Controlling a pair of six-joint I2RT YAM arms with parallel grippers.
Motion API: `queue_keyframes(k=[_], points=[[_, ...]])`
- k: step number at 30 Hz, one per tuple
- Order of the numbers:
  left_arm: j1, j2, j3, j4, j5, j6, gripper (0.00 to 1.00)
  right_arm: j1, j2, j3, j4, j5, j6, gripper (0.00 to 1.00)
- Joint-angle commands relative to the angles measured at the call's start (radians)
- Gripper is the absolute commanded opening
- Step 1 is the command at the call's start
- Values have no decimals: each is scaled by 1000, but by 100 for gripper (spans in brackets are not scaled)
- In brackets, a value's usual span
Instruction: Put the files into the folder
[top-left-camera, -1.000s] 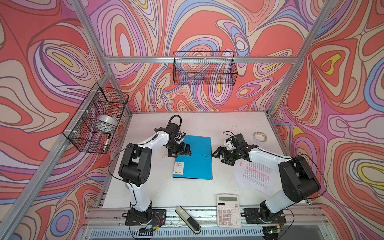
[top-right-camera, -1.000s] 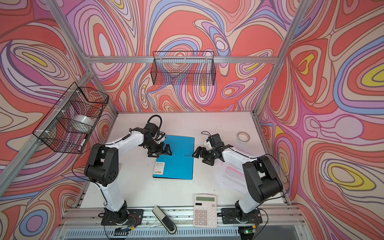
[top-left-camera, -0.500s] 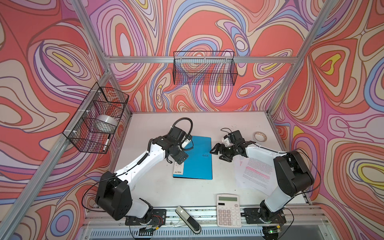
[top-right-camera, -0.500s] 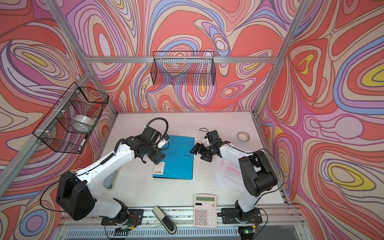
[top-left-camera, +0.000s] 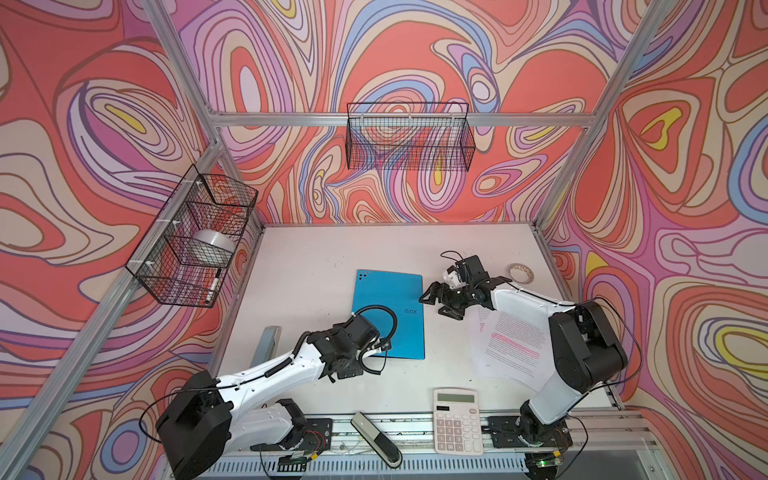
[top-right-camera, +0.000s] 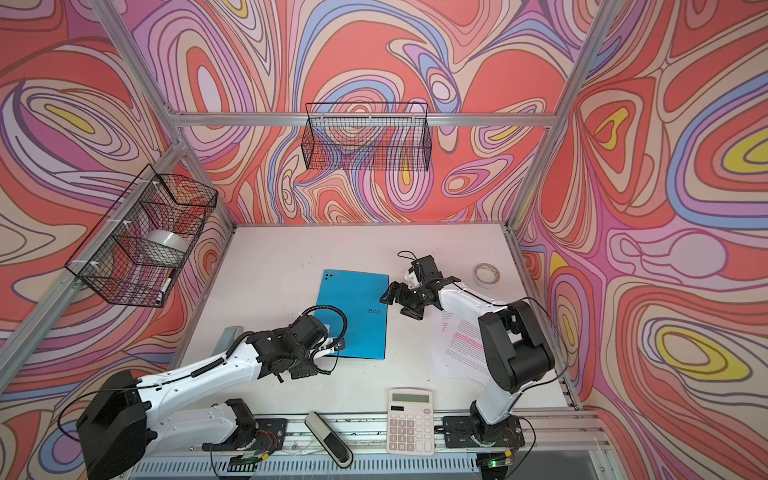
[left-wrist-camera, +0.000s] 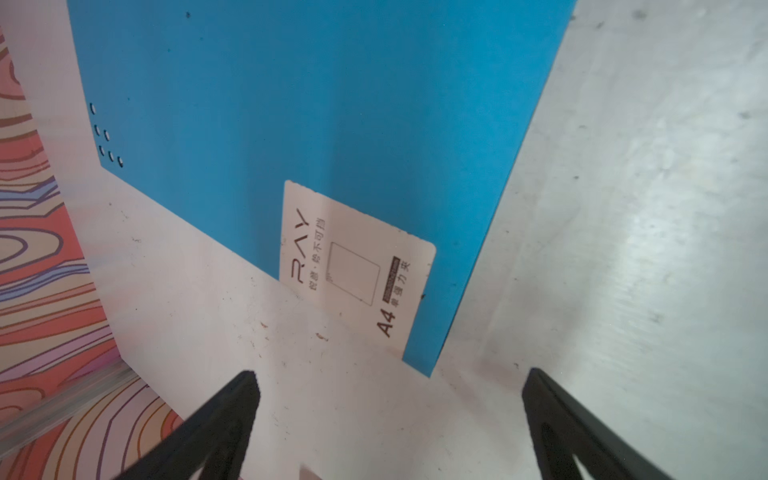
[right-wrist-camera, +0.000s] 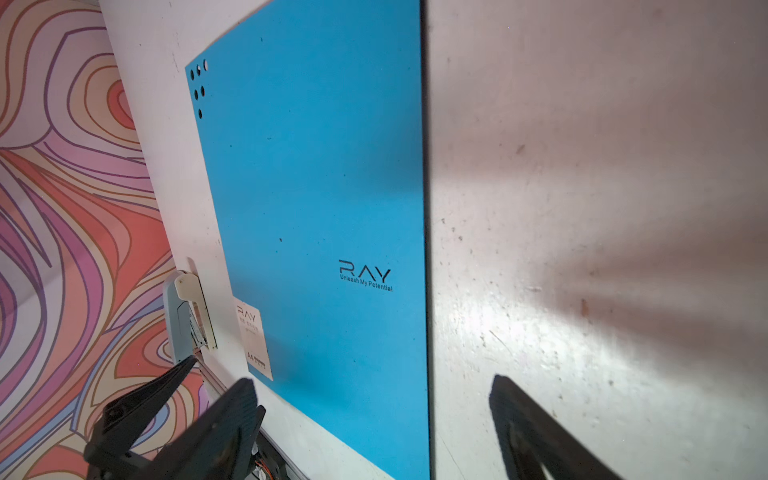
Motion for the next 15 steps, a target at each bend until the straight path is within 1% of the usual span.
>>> queue_keyframes(k=[1, 3, 7, 10, 12, 15], points=[[-35, -5, -33, 134, -63, 63, 100, 7, -36, 19, -39, 46, -10, 93], [-56, 8, -47, 196, -99, 70, 100, 7, -44, 17, -39, 56, -2, 93], [-97, 28, -66, 287, -126, 70, 100, 7, -73, -6, -27, 65, 30, 93], [-116, 44, -95, 377, -162, 131, 100, 7, -96, -15, -34, 76, 34, 93], [-123, 49, -143, 423, -178, 148, 100, 8, -101, -11, -47, 78, 27, 93], [-132, 49, -173, 478, -195, 156, 100, 8, -106, -2, -65, 81, 17, 93]])
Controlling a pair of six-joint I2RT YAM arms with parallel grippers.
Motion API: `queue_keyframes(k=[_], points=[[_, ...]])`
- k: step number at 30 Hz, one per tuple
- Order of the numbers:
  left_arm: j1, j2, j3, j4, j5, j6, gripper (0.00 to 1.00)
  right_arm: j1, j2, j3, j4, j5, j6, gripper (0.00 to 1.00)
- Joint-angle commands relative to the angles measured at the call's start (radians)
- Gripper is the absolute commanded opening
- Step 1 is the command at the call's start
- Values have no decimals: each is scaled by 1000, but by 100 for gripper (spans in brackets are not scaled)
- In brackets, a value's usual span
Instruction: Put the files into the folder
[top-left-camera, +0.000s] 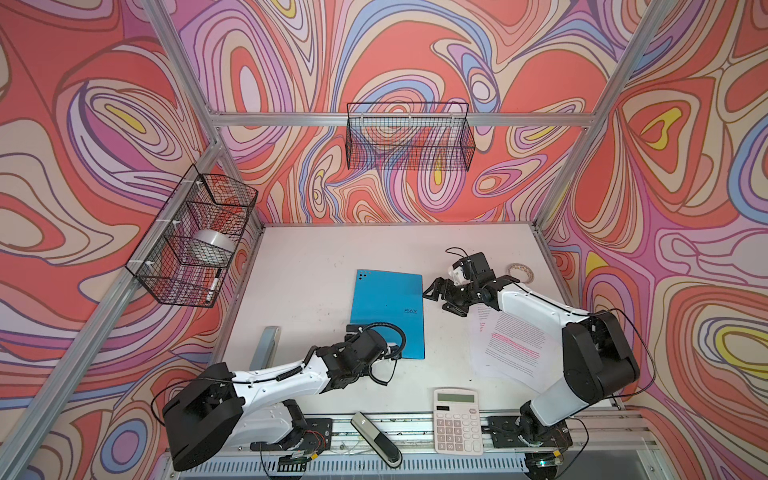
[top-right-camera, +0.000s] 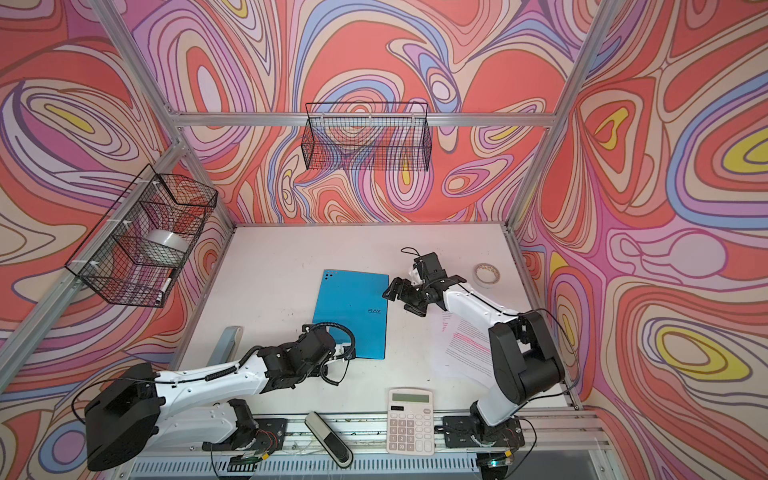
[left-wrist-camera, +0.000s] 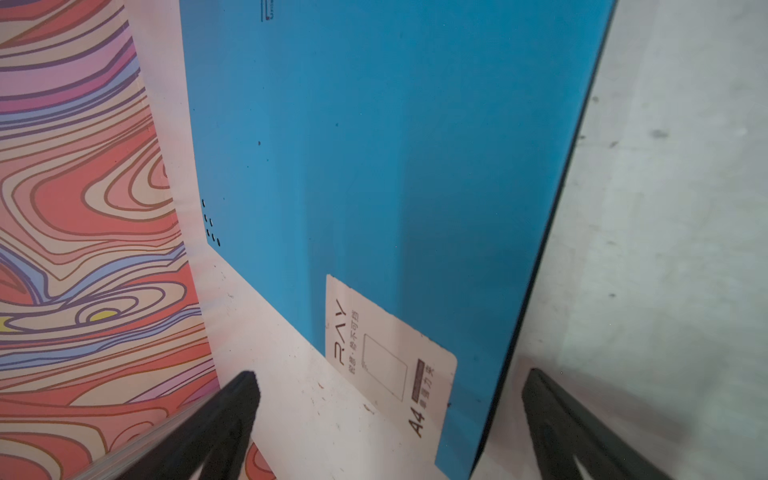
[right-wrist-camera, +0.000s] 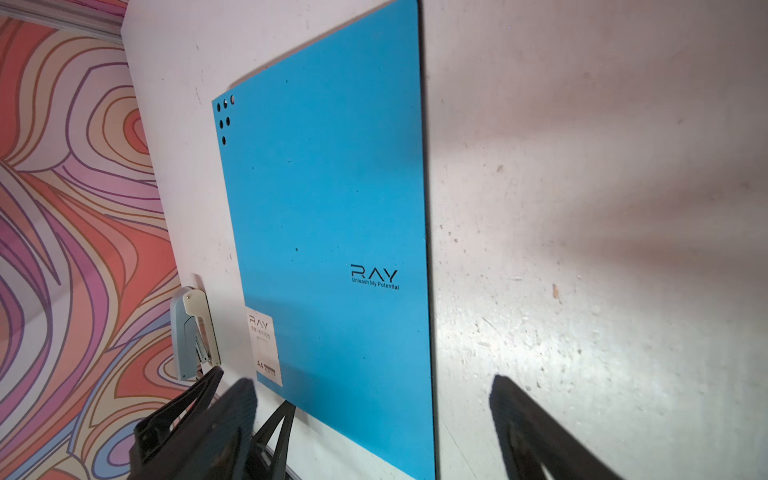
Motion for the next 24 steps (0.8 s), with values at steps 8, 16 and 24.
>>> queue_keyframes(k=[8, 16, 24], points=[[-14, 45, -46, 235, -139, 30, 100, 8, -12, 4, -30, 23, -14, 93], [-15, 29, -36, 280, -214, 23, 100, 7, -9, -1, -23, 8, -18, 93], [-15, 29, -21, 310, -276, -3, 100, 7, -13, -21, 23, -56, -17, 93]])
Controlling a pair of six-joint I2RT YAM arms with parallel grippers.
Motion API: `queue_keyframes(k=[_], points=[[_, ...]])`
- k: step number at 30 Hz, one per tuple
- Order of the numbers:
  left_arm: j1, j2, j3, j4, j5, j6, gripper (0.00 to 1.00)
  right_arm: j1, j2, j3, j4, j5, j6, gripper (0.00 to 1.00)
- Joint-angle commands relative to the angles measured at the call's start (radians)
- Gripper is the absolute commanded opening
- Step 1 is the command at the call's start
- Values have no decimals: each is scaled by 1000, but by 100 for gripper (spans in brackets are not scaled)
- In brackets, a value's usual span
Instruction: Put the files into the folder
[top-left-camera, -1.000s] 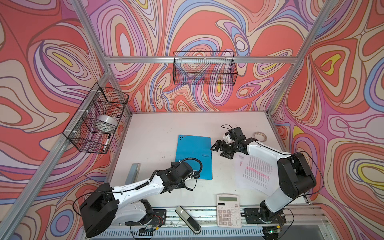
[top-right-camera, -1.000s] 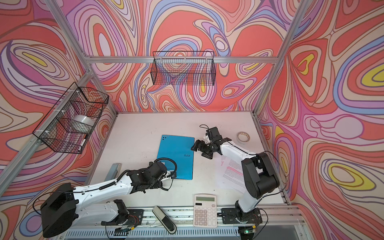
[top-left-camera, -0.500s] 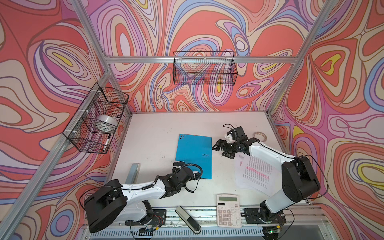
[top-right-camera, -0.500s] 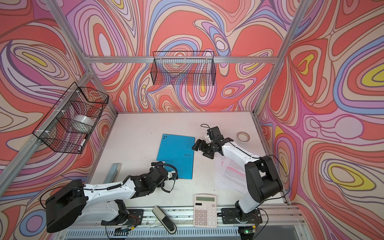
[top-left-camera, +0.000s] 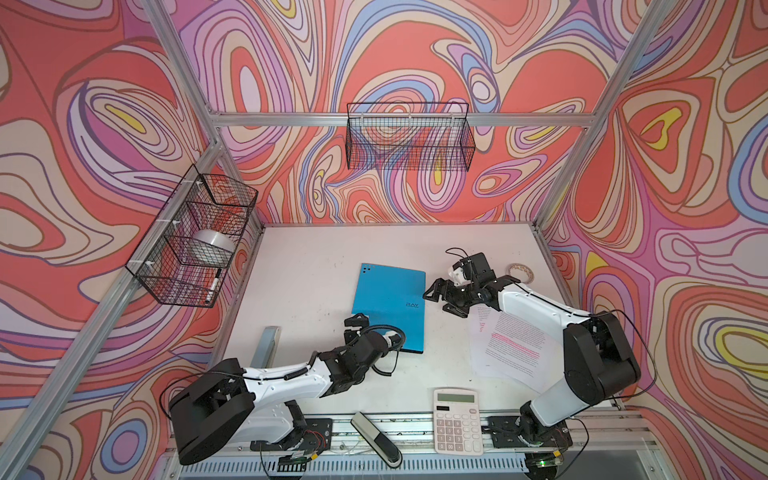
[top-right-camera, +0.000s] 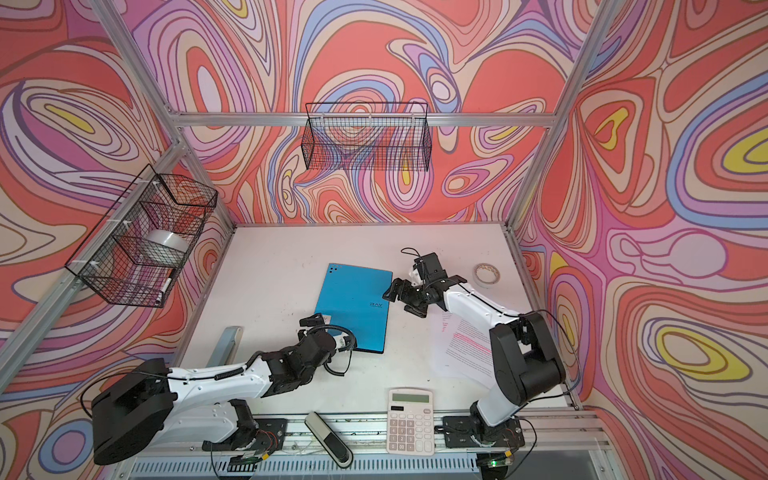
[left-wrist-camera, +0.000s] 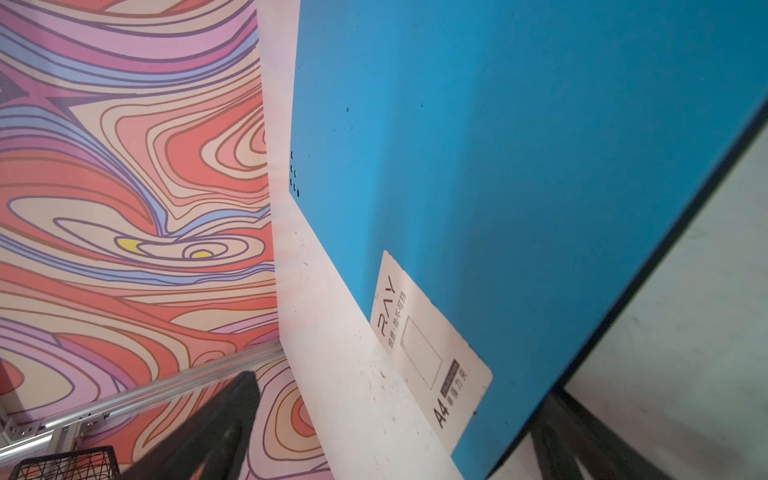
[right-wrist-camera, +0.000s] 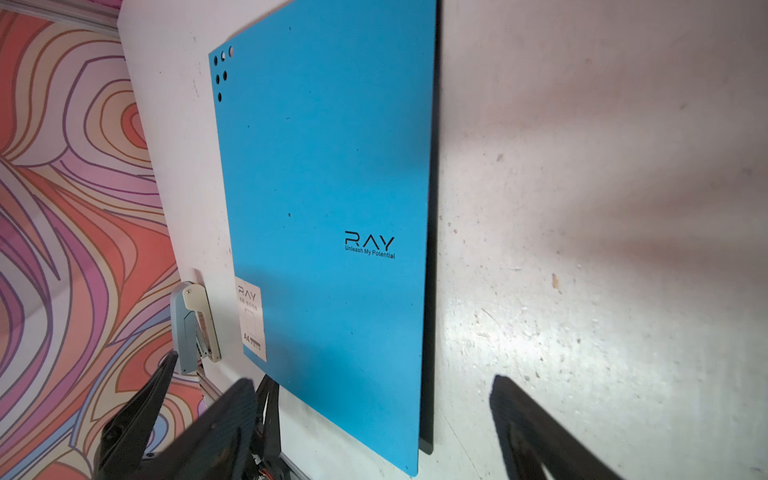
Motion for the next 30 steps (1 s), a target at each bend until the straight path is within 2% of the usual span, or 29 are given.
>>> queue_keyframes(k=[1, 18, 30], points=[[-3, -12, 25, 37, -62, -21, 100, 8, -5, -23, 38, -48, -12, 94], [-2, 6, 57, 25, -91, -44, 100, 8, 157, -67, 192, -189, 13, 93], [-3, 27, 68, 14, -91, -85, 100, 10, 212, -83, 302, -256, 48, 93]])
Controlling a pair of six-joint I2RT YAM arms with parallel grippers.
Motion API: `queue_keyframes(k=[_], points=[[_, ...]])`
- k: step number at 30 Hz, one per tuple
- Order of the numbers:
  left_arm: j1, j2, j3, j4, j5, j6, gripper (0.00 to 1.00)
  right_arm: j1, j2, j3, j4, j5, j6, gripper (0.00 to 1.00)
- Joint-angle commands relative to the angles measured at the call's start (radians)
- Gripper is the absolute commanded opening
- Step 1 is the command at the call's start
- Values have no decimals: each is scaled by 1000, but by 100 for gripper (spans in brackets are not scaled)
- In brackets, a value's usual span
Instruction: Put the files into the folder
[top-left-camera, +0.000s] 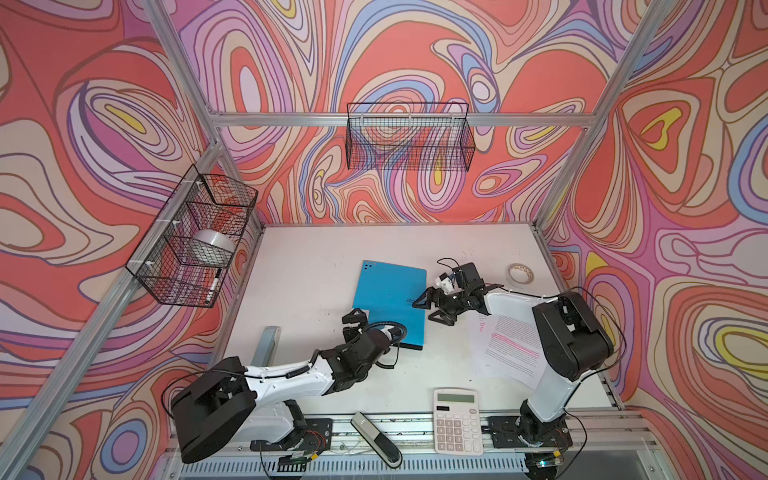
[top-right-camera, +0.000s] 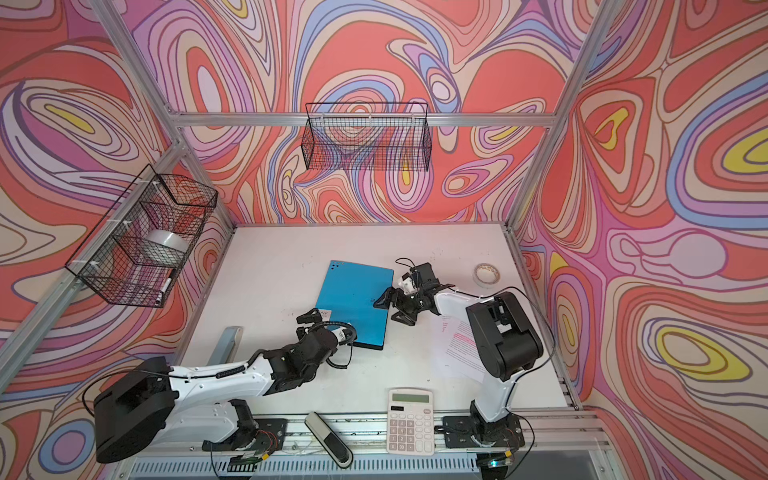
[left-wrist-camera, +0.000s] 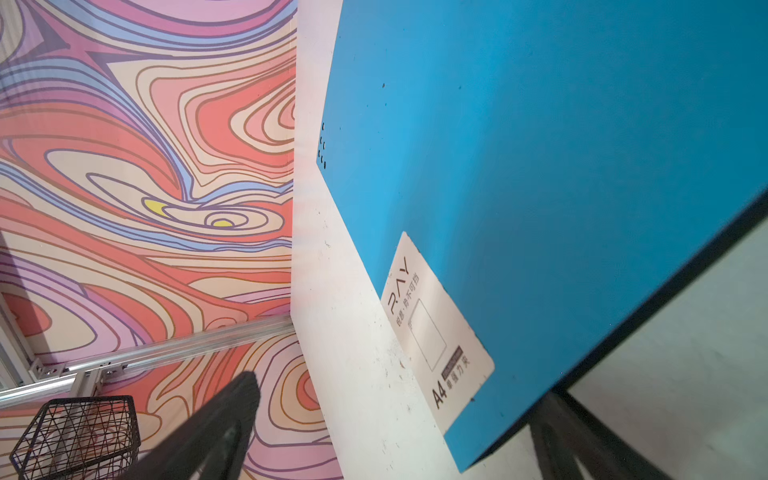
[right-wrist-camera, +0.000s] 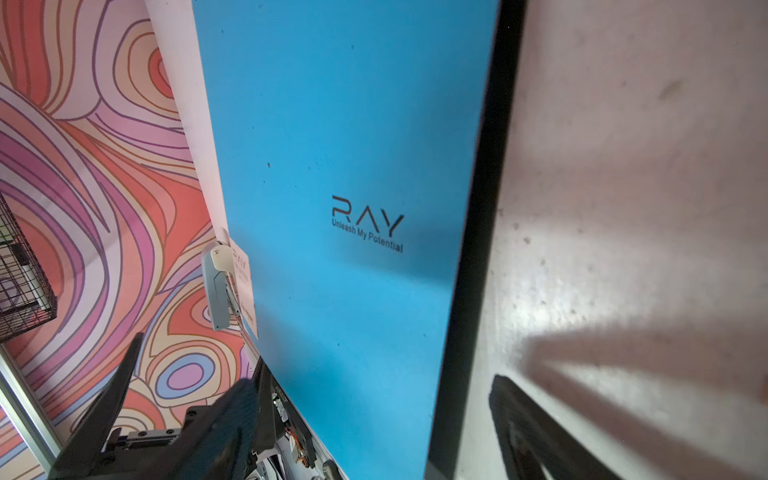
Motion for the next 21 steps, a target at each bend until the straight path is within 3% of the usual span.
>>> queue_keyframes(k=[1, 21], points=[[-3, 12, 39, 7, -18, -25, 100, 10, 32, -9, 44, -31, 10, 93], [-2, 22, 43, -41, -7, -63, 100, 24, 59, -19, 225, -142, 88, 92]])
